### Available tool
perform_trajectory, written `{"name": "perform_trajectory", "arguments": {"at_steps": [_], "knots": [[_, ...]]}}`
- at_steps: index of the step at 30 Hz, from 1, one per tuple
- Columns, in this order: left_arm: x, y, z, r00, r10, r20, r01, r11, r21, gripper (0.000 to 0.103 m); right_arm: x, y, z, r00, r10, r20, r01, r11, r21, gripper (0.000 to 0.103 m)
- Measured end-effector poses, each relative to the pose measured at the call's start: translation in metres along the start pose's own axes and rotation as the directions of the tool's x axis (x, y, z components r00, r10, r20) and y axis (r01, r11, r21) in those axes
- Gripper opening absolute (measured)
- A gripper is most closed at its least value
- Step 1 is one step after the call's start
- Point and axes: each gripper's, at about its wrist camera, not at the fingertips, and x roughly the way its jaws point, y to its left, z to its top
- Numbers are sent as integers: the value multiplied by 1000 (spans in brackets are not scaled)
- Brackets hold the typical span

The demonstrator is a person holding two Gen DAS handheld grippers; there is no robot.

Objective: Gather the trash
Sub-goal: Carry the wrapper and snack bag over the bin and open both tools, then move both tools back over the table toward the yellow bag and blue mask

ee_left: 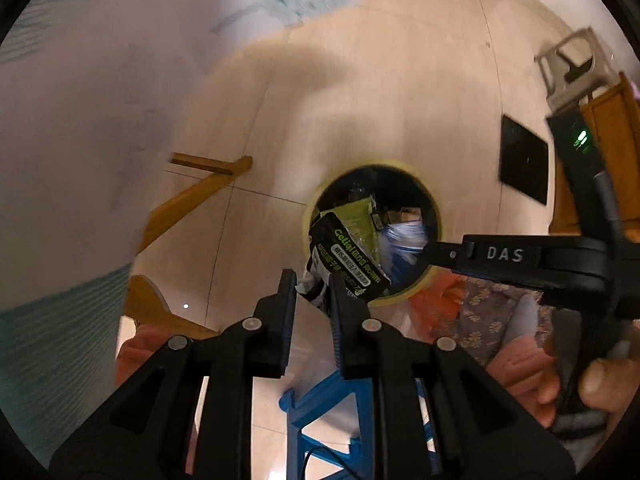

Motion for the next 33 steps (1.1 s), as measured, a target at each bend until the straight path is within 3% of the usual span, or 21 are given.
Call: {"name": "perform_trajectory", "arguments": {"at_steps": [4, 9, 13, 25, 29, 33], "knots": [[30, -9, 16, 999, -8, -50, 8, 1000, 2, 15, 6, 3, 11, 1000, -21, 5, 21, 1000, 4, 37], [53, -11, 28, 995, -1, -104, -2, 1000, -27, 30, 16, -2, 18, 997, -75, -8, 75, 997, -5, 37], [56, -7, 31, 995, -5, -101, 1, 999, -41, 61, 23, -4, 20, 993, -121, -4, 121, 992, -26, 37], [47, -6, 36, 997, 14, -80, -17, 999, -41, 62, 15, 6, 12, 976, -206, 65, 212, 971, -114, 38], [41, -5, 35, 996, 24, -84, -28, 999, -46, 62, 5, 5, 8, 976, -206, 76, 213, 971, -110, 46], [30, -6, 32, 997, 16, -77, -19, 999, -47, 62, -6, 7, 1, 976, -203, 81, 211, 971, -112, 47]]}}
